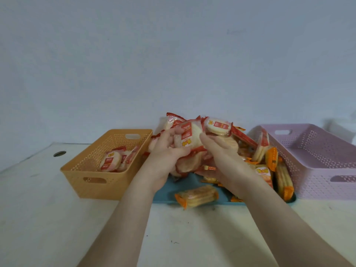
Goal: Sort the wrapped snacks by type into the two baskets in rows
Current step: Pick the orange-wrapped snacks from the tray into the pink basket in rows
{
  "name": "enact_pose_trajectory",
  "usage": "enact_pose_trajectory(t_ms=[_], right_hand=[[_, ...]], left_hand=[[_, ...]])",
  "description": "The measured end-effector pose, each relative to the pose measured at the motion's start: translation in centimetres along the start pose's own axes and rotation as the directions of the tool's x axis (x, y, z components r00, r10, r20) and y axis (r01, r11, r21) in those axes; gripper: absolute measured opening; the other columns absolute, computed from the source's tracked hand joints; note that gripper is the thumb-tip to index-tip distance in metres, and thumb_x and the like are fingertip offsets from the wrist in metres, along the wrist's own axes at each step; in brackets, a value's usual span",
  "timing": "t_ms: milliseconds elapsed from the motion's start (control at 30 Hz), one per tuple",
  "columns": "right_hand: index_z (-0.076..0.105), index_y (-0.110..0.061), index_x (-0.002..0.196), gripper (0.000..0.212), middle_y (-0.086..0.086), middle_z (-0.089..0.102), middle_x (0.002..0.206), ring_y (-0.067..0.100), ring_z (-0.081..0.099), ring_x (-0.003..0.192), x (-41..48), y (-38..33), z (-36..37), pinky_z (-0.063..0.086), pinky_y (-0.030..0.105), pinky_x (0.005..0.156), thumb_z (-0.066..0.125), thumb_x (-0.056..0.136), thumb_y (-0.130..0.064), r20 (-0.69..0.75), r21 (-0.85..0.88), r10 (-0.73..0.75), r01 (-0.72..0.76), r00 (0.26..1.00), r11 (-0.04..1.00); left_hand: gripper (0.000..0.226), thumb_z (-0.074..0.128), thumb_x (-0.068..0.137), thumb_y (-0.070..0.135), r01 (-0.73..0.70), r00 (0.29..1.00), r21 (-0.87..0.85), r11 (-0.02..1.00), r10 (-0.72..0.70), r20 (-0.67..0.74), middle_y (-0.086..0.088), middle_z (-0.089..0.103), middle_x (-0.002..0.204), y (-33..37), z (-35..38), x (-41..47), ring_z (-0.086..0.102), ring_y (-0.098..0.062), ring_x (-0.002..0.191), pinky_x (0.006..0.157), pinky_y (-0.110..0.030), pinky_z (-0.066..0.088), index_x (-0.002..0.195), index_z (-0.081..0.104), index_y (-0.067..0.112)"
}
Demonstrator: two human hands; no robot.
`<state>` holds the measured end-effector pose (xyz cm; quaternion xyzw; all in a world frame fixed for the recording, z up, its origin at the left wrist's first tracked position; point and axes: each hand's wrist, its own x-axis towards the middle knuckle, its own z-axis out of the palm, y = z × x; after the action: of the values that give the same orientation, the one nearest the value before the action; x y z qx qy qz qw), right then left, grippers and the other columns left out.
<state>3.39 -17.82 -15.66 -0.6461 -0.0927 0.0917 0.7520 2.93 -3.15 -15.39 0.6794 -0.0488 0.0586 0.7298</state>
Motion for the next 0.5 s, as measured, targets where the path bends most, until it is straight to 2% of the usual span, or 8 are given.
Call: enact_pose_trajectory(t_ms=[100, 167, 233, 300, 367, 433, 467, 500], right_hand=[[0.050, -0.020, 0.125, 0.040, 0.006, 0.070, 0.111, 0.018, 0.071, 0.095, 0.6, -0.3, 2.3, 0.058, 0.043, 0.087, 0.063, 0.090, -0.034, -0.085, -0.087, -0.114, 0.106, 0.990, 0.991], [0.048, -0.018, 0.128, 0.046, 0.008, 0.069, 0.112, 0.018, 0.071, 0.095, 1.3, -1.6, 5.0, 0.058, 0.042, 0.086, 0.064, 0.088, -0.034, -0.060, -0.054, -0.171, 0.168, 0.983, 0.984], [0.045, -0.017, 0.133, 0.051, 0.008, 0.068, 0.115, 0.018, 0.071, 0.096, 2.1, -2.9, 8.0, 0.059, 0.039, 0.084, 0.064, 0.089, -0.033, 0.011, 0.002, -0.200, 0.200, 0.980, 0.980], [0.038, -0.017, 0.139, 0.058, 0.005, 0.065, 0.118, 0.017, 0.068, 0.101, 2.9, -3.4, 10.9, 0.057, 0.037, 0.087, 0.063, 0.089, -0.035, 0.067, -0.083, -0.201, 0.206, 0.977, 0.975], [0.032, -0.014, 0.140, 0.060, 0.004, 0.061, 0.118, 0.021, 0.062, 0.108, 3.6, -2.8, 12.6, 0.051, 0.041, 0.094, 0.059, 0.090, -0.034, 0.099, -0.338, -0.205, 0.226, 0.974, 0.914], [0.036, -0.010, 0.131, 0.047, 0.011, 0.061, 0.116, 0.030, 0.058, 0.110, 3.9, -1.5, 12.1, 0.048, 0.043, 0.092, 0.053, 0.091, -0.026, 0.114, -0.640, -0.254, 0.267, 0.960, 0.720], [0.037, -0.010, 0.131, 0.044, 0.013, 0.061, 0.117, 0.032, 0.055, 0.112, 3.8, -1.0, 11.3, 0.047, 0.042, 0.092, 0.051, 0.091, -0.022, 0.108, -0.736, -0.286, 0.270, 0.952, 0.620], [0.039, -0.011, 0.134, 0.046, 0.013, 0.060, 0.121, 0.032, 0.053, 0.115, 3.5, -0.7, 10.0, 0.045, 0.040, 0.094, 0.051, 0.091, -0.020, 0.105, -0.792, -0.305, 0.265, 0.946, 0.549]], left_hand=[[0.043, 0.072, 0.072, 0.018, -0.112, 0.989, 0.150, 0.982, 0.126, -0.083, 0.004, 0.068, 0.115, 1.8, -1.1, -0.1, 0.066, -0.017, 0.107, 0.082, -0.038, 0.058, 0.111, 0.061, 0.035], [0.038, 0.072, 0.076, 0.022, -0.207, 0.950, 0.234, 0.950, 0.253, -0.185, 0.003, 0.067, 0.118, 3.6, -2.9, -0.6, 0.065, -0.014, 0.109, 0.089, -0.042, 0.057, 0.110, 0.064, 0.039], [0.034, 0.069, 0.081, 0.027, -0.285, 0.870, 0.346, 0.894, 0.392, -0.298, 0.009, 0.062, 0.125, 5.0, -5.1, -1.0, 0.057, -0.008, 0.117, 0.093, -0.039, 0.055, 0.110, 0.065, 0.044], [0.033, 0.064, 0.089, 0.024, -0.309, 0.815, 0.387, 0.869, 0.451, -0.363, 0.011, 0.059, 0.128, 5.5, -7.7, -1.2, 0.056, -0.005, 0.116, 0.090, -0.031, 0.055, 0.117, 0.063, 0.041], [0.032, 0.057, 0.093, 0.026, -0.154, 0.831, 0.581, 0.799, 0.423, -0.361, 0.006, 0.057, 0.123, 4.4, -10.1, -0.7, 0.057, -0.011, 0.113, 0.088, -0.031, 0.052, 0.125, 0.060, 0.035], [0.038, 0.053, 0.093, 0.029, 0.135, 0.877, 0.817, 0.561, 0.315, -0.362, -0.004, 0.053, 0.119, 2.6, -11.5, -0.2, 0.052, -0.027, 0.117, 0.094, -0.041, 0.046, 0.131, 0.055, 0.025], [0.041, 0.053, 0.093, 0.028, 0.210, 0.871, 0.842, 0.497, 0.296, -0.392, -0.008, 0.052, 0.124, 2.0, -11.5, -0.2, 0.049, -0.030, 0.120, 0.098, -0.044, 0.044, 0.134, 0.052, 0.020], [0.042, 0.052, 0.094, 0.027, 0.239, 0.860, 0.836, 0.494, 0.293, -0.419, -0.008, 0.052, 0.129, 1.7, -11.3, -0.2, 0.049, -0.028, 0.122, 0.100, -0.043, 0.043, 0.135, 0.050, 0.018]])
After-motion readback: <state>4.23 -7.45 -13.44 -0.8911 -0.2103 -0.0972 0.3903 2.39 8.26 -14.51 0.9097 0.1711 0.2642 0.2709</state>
